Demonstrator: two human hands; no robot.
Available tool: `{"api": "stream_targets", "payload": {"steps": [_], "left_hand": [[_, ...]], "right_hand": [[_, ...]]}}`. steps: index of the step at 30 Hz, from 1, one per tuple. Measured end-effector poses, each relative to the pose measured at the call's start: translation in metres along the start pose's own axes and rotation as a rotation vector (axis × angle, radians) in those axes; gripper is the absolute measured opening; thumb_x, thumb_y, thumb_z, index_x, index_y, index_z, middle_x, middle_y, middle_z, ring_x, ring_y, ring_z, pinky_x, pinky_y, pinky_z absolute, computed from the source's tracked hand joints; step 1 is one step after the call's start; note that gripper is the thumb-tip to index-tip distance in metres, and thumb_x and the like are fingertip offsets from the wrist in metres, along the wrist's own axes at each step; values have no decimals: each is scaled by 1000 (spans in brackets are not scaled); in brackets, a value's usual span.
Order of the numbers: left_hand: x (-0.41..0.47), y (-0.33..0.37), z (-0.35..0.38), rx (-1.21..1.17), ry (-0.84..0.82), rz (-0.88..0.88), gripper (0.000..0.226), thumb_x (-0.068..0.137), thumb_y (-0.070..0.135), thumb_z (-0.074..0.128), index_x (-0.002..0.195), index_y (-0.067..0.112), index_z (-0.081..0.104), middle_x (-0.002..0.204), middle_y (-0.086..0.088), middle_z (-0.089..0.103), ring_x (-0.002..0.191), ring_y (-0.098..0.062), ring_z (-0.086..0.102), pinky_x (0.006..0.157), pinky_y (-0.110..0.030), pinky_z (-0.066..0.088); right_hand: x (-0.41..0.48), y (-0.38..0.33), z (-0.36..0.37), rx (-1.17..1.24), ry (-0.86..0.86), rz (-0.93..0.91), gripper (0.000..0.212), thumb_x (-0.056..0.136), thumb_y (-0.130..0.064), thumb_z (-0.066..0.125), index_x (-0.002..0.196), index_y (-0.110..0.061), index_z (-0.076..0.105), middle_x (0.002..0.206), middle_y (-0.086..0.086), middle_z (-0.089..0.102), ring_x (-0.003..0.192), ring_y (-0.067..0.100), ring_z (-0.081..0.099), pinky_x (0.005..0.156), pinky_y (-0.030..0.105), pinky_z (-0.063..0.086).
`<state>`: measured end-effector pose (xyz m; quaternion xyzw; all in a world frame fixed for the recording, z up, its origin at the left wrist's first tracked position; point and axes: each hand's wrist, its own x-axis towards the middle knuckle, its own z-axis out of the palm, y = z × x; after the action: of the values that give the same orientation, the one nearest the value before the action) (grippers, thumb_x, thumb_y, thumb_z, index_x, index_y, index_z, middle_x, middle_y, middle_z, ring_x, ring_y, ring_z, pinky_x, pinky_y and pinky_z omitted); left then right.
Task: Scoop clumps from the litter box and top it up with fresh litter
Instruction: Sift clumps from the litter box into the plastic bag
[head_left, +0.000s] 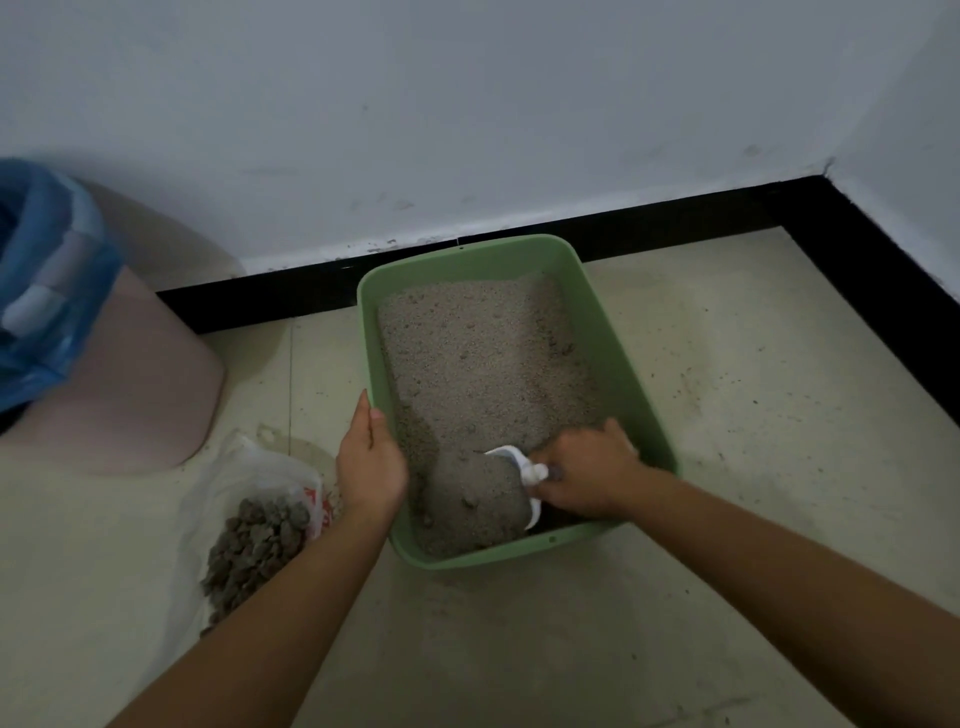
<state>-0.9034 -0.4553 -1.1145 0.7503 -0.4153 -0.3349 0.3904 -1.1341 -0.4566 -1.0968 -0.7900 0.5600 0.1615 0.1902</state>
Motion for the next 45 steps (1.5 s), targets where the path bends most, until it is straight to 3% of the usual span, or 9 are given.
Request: {"api": "stream_targets", "payload": {"steps": [10,15,18,22,26,29,37,41,45], "left_hand": [[1,-1,0,-43,11,-31,45,106,27,32,151,19,34,154,-1,37,141,-19,33,108,-23,20],[2,-1,-1,-55,4,-36,45,106,27,32,150,20,34,154,0,37,141,-19,33,112,-27,21],[3,-2,-1,-71,7,-39,44,106,26,33,150,19,35,153,0,38,141,-19,33,112,-25,21],[3,-2,0,-81,14,-43,44,106,26,33,149,20,36,153,0,38,141,-18,33,113,-27,21],[3,-3,-1,-72,13,-44,44,106,26,33,149,19,36,154,0,37,142,-19,33,114,-28,22],[3,-2,0,-76,17,-39,44,106,26,32,149,19,36,153,0,37,141,-18,33,111,-24,21],[2,-1,-1,-92,18,-48,44,106,26,33,149,18,37,153,0,39,140,-18,35,115,-30,23],[3,-2,0,-90,15,-48,44,106,28,32,149,20,36,153,0,38,141,-19,34,114,-30,22],[3,-3,-1,-99,4,-63,44,106,28,33,149,22,35,154,0,36,141,-20,33,115,-33,22]], "right_hand": [[7,-4,16,409,20,-93,29,89,-55,61,116,-48,68,103,-14,66,115,14,54,104,44,24],[10,7,22,572,-55,-139,40,66,-82,49,102,-71,59,104,-25,66,115,9,57,111,58,27],[8,12,18,605,-54,-114,33,76,-71,62,108,-63,64,92,-37,61,109,3,55,111,56,28],[2,11,14,544,-22,-95,28,86,-55,66,114,-52,67,75,-32,51,97,1,47,111,50,27],[4,4,9,626,-22,-115,22,75,-72,61,96,-71,62,89,-27,66,101,5,57,110,53,31],[5,1,10,554,-11,-115,30,82,-65,63,110,-56,67,84,-27,61,101,3,54,109,49,29],[-7,7,11,772,-86,-133,32,78,-62,69,106,-47,74,98,-14,74,95,5,67,96,39,50],[-4,14,6,753,55,-22,27,82,-55,70,109,-50,71,81,-22,70,83,6,64,92,40,49],[-1,18,-11,788,237,93,31,75,-74,58,104,-66,62,116,-18,68,115,17,59,107,55,37]]}}
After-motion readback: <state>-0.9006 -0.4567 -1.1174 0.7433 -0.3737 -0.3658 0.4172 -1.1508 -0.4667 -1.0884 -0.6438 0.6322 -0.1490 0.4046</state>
